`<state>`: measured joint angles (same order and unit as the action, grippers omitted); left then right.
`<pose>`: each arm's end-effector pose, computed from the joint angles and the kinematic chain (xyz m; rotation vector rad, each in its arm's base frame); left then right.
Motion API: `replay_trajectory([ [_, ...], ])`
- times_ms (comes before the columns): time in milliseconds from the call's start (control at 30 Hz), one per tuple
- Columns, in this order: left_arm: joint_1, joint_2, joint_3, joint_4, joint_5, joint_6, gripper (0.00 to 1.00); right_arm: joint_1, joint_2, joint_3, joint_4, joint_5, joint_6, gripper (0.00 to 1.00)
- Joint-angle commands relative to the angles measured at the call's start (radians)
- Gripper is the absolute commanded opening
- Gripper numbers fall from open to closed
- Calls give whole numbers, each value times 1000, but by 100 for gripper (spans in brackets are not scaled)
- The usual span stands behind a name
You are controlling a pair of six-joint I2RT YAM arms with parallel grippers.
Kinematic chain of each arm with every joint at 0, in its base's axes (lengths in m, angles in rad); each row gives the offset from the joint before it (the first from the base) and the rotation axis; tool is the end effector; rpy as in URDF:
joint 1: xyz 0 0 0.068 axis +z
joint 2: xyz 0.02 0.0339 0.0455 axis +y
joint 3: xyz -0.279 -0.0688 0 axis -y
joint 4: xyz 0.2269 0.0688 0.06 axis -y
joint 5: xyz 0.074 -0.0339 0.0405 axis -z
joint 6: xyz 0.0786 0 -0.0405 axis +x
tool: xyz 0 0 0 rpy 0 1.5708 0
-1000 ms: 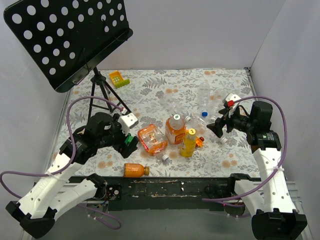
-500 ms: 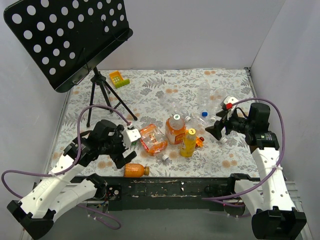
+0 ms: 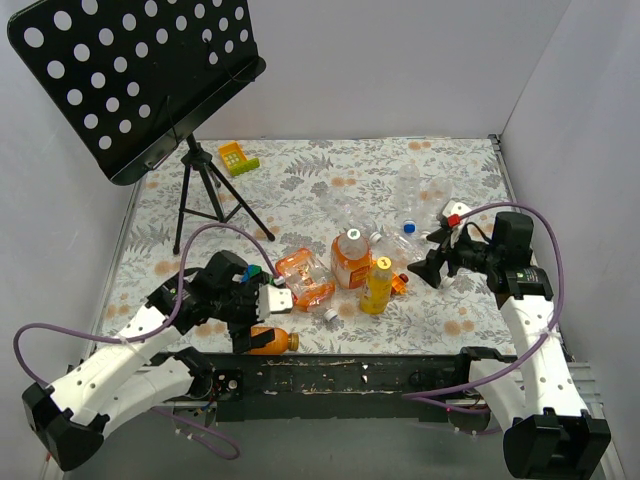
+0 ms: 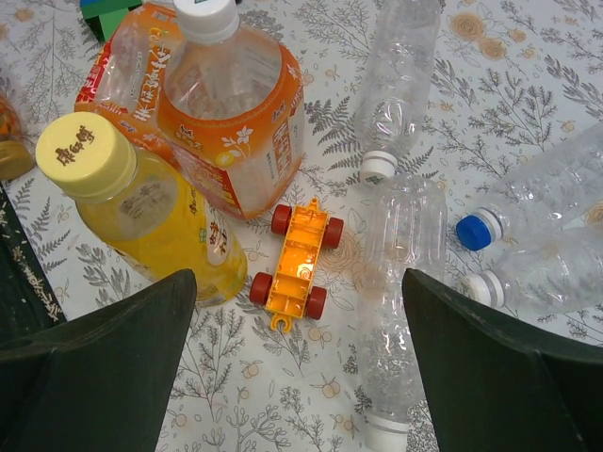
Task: Unscrew the bottle caps
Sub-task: Pick up the plastic bottle from the corner of the board.
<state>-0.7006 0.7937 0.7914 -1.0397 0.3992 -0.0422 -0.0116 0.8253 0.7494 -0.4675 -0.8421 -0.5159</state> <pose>0.0761 -0.1041 0.2455 1.0088 2.4972 -0.7712 0.1704 0.0567 0.2958 -0.9394 1.7210 0.5423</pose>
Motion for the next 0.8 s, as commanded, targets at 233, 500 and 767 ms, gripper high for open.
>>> replay_trajectory([
  [233, -99, 52, -96, 61, 47, 71, 94, -1, 6, -25, 50, -45, -16, 98],
  [500, -132, 122, -145, 164, -39, 54, 94, -1, 1, -22, 49, -45, -18, 98],
  [767, -201, 185, -216, 251, -124, 15, 93, -1, 1, -18, 43, -45, -18, 98],
])
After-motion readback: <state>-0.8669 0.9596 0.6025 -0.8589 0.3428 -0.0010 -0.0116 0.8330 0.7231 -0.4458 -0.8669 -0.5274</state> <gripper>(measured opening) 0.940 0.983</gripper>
